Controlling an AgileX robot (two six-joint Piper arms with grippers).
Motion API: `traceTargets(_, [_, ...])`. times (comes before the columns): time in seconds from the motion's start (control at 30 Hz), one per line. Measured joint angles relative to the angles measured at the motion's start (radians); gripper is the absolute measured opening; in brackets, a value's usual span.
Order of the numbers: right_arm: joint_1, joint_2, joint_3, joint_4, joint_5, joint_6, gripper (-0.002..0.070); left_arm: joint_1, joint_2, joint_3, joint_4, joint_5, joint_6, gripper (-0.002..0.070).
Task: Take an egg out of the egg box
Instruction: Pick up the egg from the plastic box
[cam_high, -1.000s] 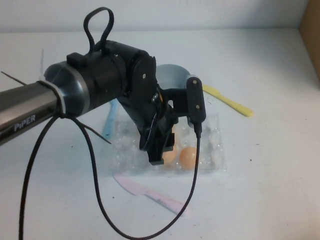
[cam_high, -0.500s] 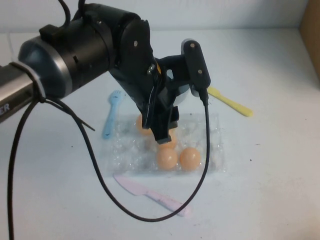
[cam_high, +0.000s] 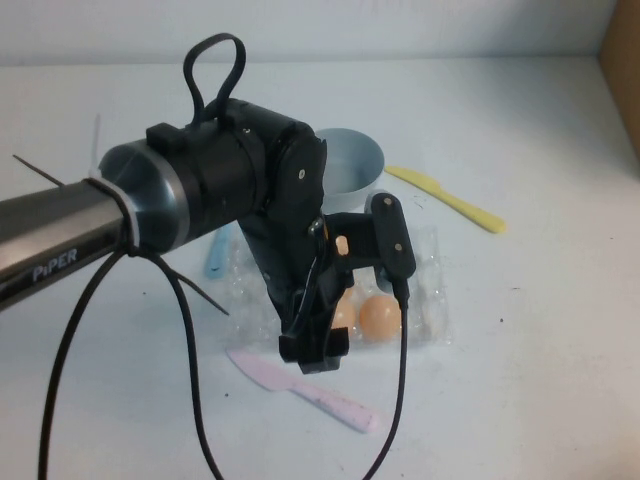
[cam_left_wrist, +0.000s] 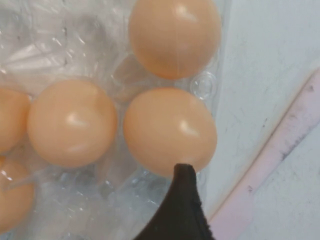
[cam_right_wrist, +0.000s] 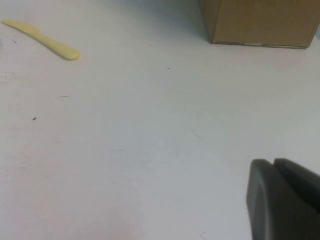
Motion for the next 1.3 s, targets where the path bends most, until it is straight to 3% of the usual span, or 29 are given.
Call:
traceTargets(0.33, [0.000,0.000,0.000,0.000,0.000,0.000,-0.0017,-0.010,-0.013,0.070,0.062,-0.176,0.005,0.0572])
traceTargets(0.73, [0.000,0.000,0.000,0.000,0.000,0.000,-0.0017,-0.010,-0.013,0.135,0.085,-0.277,0.006,0.0476])
traceTargets(1.3, [0.000,0.000,0.000,0.000,0.000,0.000,-0.0017,-0.010,-0.013,0.135,0.083,-0.351,0.038,0.0467])
